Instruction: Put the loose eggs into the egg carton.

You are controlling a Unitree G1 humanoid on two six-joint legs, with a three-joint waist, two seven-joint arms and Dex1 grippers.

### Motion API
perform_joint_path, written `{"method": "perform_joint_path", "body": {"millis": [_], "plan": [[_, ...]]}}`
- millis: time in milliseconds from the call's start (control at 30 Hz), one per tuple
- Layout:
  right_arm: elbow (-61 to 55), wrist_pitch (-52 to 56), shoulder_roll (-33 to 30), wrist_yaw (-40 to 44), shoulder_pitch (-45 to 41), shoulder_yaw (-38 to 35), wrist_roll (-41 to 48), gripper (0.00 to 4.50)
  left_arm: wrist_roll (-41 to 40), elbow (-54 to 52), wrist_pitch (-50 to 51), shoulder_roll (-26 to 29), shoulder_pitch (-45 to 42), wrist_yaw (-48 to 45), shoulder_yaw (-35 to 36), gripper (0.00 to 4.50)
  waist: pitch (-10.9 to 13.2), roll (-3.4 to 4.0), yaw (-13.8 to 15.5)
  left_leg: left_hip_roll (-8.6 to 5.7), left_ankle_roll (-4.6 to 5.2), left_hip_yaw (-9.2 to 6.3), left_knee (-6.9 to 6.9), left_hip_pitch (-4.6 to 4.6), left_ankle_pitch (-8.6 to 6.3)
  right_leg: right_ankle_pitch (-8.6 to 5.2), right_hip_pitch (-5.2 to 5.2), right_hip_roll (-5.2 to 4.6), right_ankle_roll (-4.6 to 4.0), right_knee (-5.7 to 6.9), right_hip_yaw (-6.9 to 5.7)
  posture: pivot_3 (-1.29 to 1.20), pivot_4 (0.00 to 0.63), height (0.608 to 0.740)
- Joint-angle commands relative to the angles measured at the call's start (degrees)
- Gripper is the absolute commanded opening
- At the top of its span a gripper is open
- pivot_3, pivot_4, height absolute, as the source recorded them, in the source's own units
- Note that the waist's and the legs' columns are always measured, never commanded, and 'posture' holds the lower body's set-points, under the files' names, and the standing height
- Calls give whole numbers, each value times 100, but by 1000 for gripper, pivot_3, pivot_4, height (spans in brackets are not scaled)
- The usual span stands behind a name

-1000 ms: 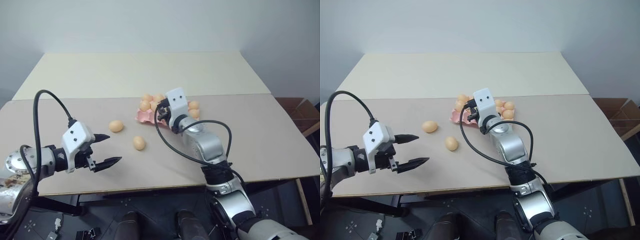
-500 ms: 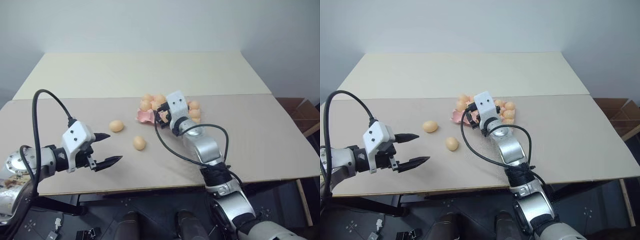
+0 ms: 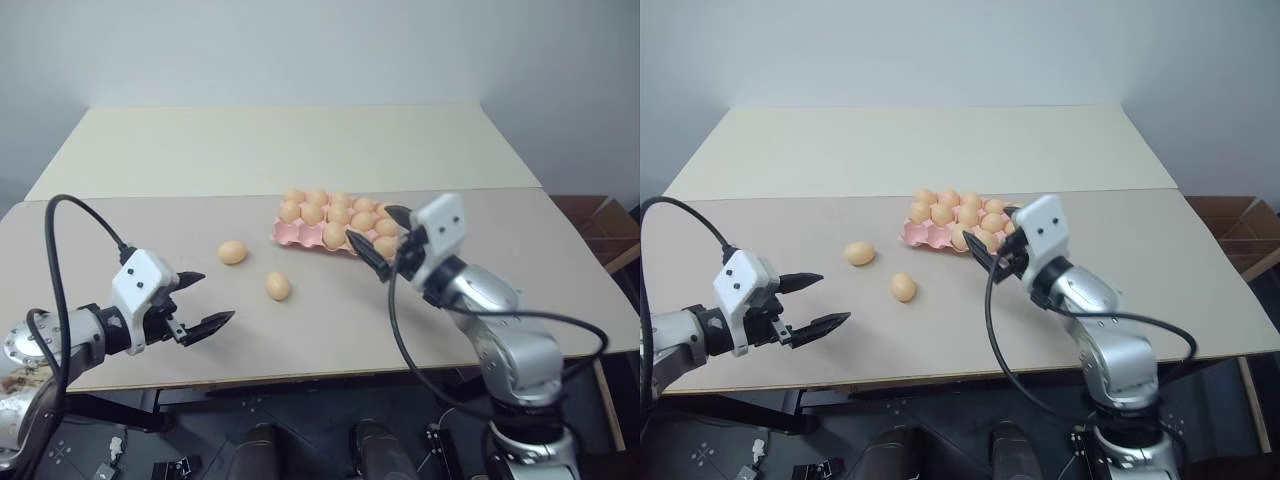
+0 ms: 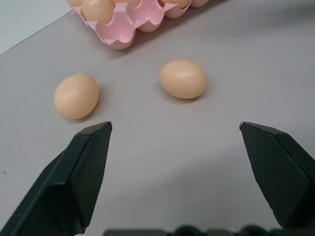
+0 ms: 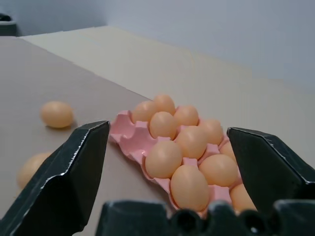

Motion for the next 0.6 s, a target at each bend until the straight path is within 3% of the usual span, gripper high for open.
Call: {"method": "perform_joint_path", "body": {"millis": [33, 200, 333, 600], "plan": [[-723, 119, -593, 911, 410, -838, 1196, 4463, -102, -376, 177, -96, 193, 249, 236, 4500, 2, -2, 11, -1, 0, 1, 1, -1, 0, 0, 0, -2, 0, -2, 1, 0, 150, 740], [-1097, 414, -1530, 1569, 1197, -1632, 2329, 4463, -78, -687, 294, -347, 444, 522, 20, 4500, 3, -9, 39, 0, 0, 1, 1, 7, 0, 0, 9, -2, -2, -4, 2, 0, 150, 740], [-1382, 535, -2177, 1905, 1882, -2337, 3013, 4463, 16, -1182, 550, -758, 639, 1094, -553, 4500, 3, -9, 110, -1, 0, 2, 3, 11, 0, -3, 13, -2, -3, -7, 4, 0, 150, 740], [-1431, 474, -2747, 1833, 2312, -2925, 3652, 4463, 595, -1583, 896, -1347, 548, 2313, -1479, 4500, 2, -21, 167, -2, 0, 0, 10, 12, 0, -9, 20, 0, 7, -13, 6, 0, 150, 740]]}}
